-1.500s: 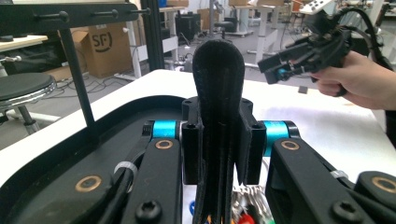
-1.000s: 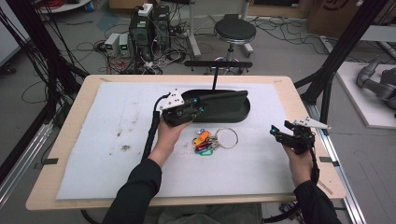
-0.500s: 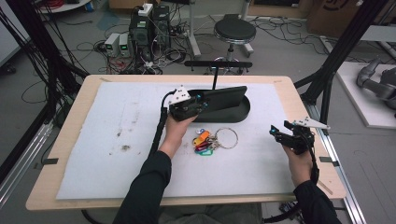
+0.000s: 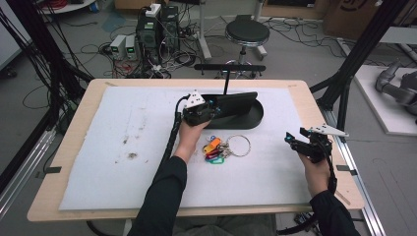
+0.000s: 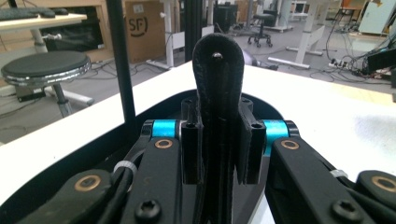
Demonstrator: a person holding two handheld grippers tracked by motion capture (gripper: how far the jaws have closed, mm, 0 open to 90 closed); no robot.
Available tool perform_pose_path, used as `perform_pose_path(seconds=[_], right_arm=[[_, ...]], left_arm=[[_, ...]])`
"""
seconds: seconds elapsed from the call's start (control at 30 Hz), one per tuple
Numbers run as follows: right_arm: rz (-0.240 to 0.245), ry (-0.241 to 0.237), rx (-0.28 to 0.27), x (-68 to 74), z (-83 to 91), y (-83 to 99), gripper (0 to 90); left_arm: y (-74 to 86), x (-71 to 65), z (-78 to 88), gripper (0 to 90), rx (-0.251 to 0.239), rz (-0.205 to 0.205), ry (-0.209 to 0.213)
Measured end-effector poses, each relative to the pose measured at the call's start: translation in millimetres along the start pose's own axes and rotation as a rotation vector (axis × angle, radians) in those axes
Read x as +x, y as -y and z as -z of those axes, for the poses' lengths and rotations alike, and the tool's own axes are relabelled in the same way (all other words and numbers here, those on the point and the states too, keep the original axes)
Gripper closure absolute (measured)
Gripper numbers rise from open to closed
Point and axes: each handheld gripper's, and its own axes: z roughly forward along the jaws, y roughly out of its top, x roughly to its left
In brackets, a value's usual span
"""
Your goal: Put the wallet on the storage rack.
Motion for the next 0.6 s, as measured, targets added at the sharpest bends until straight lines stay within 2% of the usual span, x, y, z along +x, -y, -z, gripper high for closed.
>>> perform_pose_path(seconds=[0.43, 0.5, 0.53, 0.6], right_arm=[[0.012, -0.014, 0.015, 1.3, -1.9, 1.1, 36.5], [0.015, -0.019, 0.018, 1.9, -2.8, 1.5, 36.5], [0.019, -0.021, 0.023, 2.3, -3.3, 1.7, 36.4], [0.021, -0.026, 0.023, 2.8, -3.7, 1.7, 36.4]], left_arm=[[7.2, 10.9, 2.9, 74.4, 0.023, 0.022, -0.012], [8.5, 12.0, 3.0, 74.2, 0.04, 0.031, -0.013], [11.0, 12.3, 2.1, 74.0, 0.085, 0.026, -0.02], [14.0, 11.9, 0.3, 73.7, 0.127, 0.022, -0.019]])
